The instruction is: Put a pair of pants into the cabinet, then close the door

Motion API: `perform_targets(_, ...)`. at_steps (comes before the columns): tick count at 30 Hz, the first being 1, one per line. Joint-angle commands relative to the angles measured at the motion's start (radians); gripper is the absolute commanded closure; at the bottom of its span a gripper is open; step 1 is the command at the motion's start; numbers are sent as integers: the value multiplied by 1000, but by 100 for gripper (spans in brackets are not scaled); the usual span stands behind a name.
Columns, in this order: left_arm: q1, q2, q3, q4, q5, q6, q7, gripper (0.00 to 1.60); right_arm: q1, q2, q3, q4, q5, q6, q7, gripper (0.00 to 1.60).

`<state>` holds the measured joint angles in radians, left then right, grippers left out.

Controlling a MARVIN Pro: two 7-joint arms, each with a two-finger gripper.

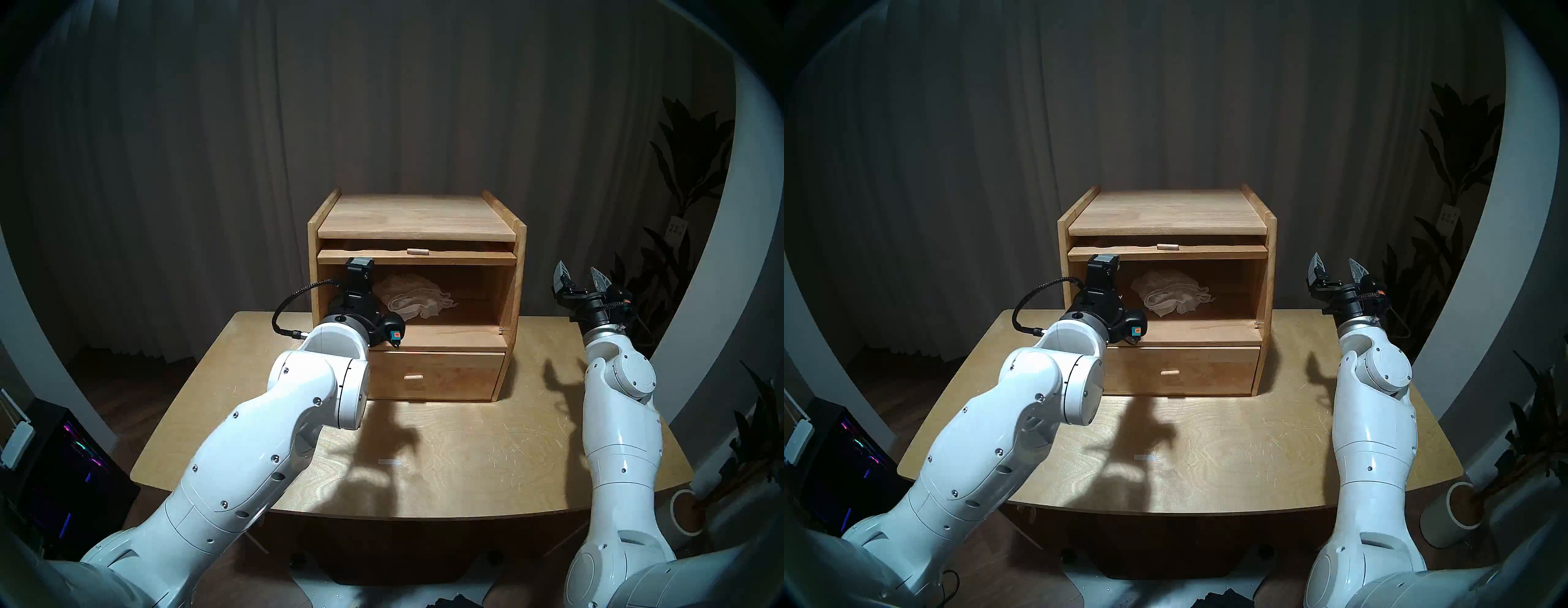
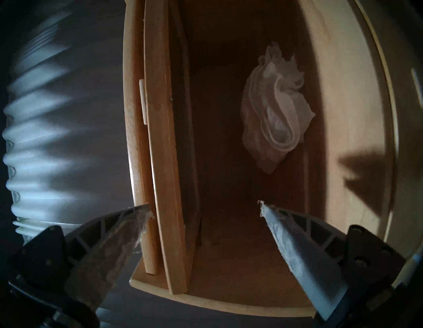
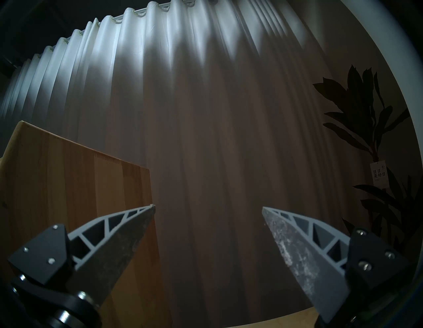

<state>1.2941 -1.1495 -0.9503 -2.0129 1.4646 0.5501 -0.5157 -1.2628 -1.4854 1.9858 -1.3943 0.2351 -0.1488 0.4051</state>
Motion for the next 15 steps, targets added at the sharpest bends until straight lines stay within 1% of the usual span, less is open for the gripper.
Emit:
perform_targets(1,-2,-3,16,-38,139,84,111,0,15,-1,-2,-20,-2,-13,-4,0)
perform_targets(2,4,-1,8,-46,108,71,115,0,15,-2,-2,-20,-3,-14,-5,0)
perform_targets(4,9,-2,8,-46,123,90,123,0,14,-2,-2,-20,-3,-15,-5,0)
perform_targets(5,12,0,2,-48,101,82,126,0,14,-2,-2,-20,-3,-15,-6,0)
perform_targets(7,11,1,-1,-40,100,88,125,0,14,-2,-2,-21,-4,-16,-6,0)
perform_targets(8,9,5,-11,-42,56,62,115,0,14,-2,-2,-21,-4,-16,-7,0)
perform_targets(10,-5,1,-14,-18,65,65,107,0,14,-2,-3,-21,-4,-17,-7,0)
perform_targets(12,-20,-6,-33,-5,9,37,91,0,14,-2,-3,-20,-3,-17,-7,0)
perform_targets(13,-29,-7,-38,4,2,31,86,0,14,-1,-3,-20,-3,-17,-8,0)
perform_targets(14,-37,-10,-48,10,-26,18,84,0,14,-1,-4,-20,-3,-17,-8,0)
perform_targets(15,-45,-12,-52,18,-31,15,83,0,14,-1,-4,-20,-3,-17,-8,0)
